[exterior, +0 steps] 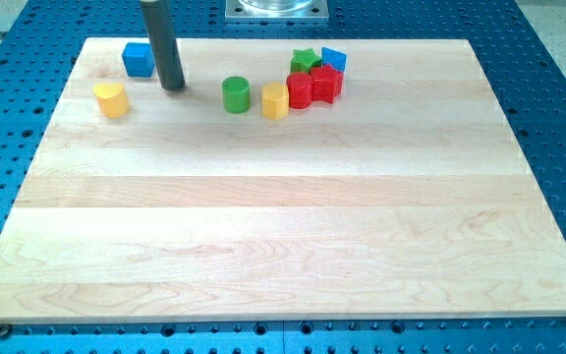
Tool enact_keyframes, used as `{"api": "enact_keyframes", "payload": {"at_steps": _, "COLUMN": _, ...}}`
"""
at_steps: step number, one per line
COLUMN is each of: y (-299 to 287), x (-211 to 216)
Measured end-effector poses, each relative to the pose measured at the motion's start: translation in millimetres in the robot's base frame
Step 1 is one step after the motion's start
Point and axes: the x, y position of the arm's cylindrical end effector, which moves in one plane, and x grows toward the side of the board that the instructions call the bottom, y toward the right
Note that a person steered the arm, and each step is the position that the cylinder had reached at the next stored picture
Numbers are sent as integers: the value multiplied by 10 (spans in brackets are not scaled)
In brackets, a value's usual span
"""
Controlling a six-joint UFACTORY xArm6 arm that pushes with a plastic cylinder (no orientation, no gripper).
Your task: Push the yellow heart into the blue cube
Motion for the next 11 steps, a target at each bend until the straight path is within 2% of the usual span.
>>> {"api": "enact_keyframes", "payload": {"at_steps": 1, "y": -320, "x": 420}}
{"api": "enact_keyframes", "payload": {"at_steps": 2, "y": -459, "x": 372}}
{"api": "enact_keyframes", "payload": {"at_steps": 3, "y": -973, "x": 308}}
{"api": "enact_keyframes", "payload": {"at_steps": 4, "y": -1189, "x": 442}}
{"api": "enact_keyframes", "payload": {"at_steps": 5, "y": -1609, "x": 363}}
{"api": "enact_keyframes", "payload": {"at_steps": 6, "y": -1006, "x": 199}}
{"api": "enact_keyframes", "payload": {"at_steps": 7, "y": -731, "x": -14}}
{"api": "enact_keyframes", "payload": {"at_steps": 9, "y": -861, "x": -64}}
{"api": "enact_keyframes", "payload": {"at_steps": 10, "y": -1305, "x": -194}}
{"api": "enact_keyframes", "payload": {"at_steps": 11, "y": -1139, "x": -860}}
